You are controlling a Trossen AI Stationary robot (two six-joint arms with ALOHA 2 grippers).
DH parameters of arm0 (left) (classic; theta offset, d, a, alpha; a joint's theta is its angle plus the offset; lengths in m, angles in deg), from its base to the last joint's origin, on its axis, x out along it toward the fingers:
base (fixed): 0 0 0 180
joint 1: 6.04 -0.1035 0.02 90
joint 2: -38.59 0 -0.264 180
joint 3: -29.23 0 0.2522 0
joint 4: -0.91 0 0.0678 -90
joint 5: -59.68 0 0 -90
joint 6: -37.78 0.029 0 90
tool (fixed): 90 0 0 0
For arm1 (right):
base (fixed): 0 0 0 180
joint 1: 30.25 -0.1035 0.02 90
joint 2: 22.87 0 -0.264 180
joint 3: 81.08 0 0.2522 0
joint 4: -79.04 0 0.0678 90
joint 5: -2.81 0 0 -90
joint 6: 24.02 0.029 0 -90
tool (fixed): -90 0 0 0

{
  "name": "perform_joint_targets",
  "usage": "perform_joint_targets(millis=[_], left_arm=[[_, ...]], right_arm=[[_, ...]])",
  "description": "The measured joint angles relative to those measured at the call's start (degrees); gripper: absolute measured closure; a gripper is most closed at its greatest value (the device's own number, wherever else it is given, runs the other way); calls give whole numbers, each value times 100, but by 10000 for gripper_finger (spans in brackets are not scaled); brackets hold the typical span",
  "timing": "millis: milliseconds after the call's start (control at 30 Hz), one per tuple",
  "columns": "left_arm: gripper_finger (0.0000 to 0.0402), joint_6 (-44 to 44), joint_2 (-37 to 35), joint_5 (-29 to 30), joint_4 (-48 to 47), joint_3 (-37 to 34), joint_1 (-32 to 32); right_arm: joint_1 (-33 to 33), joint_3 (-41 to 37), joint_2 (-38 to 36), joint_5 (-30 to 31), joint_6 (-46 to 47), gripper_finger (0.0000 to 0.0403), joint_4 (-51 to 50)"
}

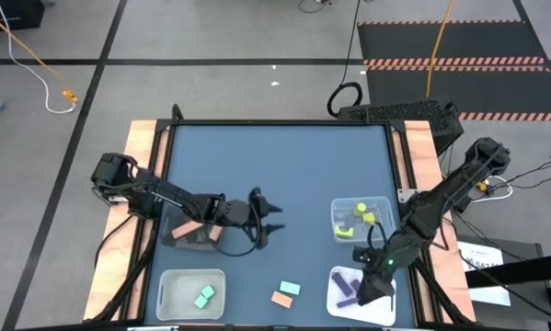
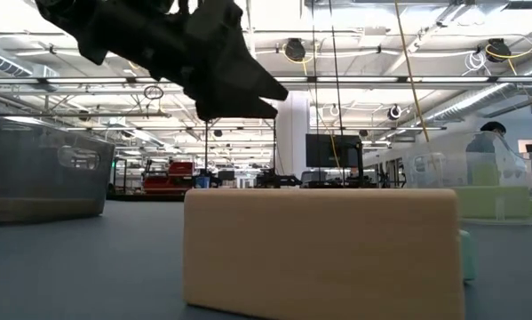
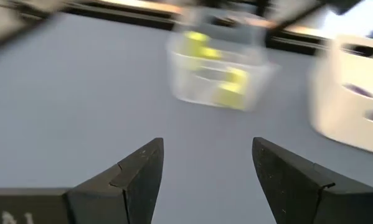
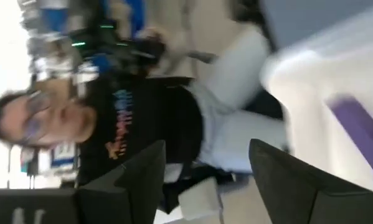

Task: Sort & place blocks by color
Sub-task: Put the brown block into the black bin

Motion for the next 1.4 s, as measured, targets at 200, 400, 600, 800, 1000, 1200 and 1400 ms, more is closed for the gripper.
perform_joint_targets(millis=[200,400,600,800,1000,1200,1400], left_arm=[[158,0,0,-896,-55,0,270],[158,2,0,-1136,-96,-2,654],[158,7,0,-1136,-68,-2,887],[158,-283,0,-1136,-49,-2,934],[158,-710,76,-1132,-31,-2,1031],[158,-715,261,-976,-20,-9,1232],[158,-755,773,-928,787,-2,1498]], right_arm=[[250,2,-2,560,-1756,173,846],[687,2,-2,1217,-3486,175,821],[1269,2,56,1775,-4810,175,447],[1689,-2,382,1988,-6006,175,576],[1780,-2,674,1970,-6348,175,1009],[1677,-2,743,1968,-6396,174,1264],[1551,-2,739,1999,-6395,174,1545]])
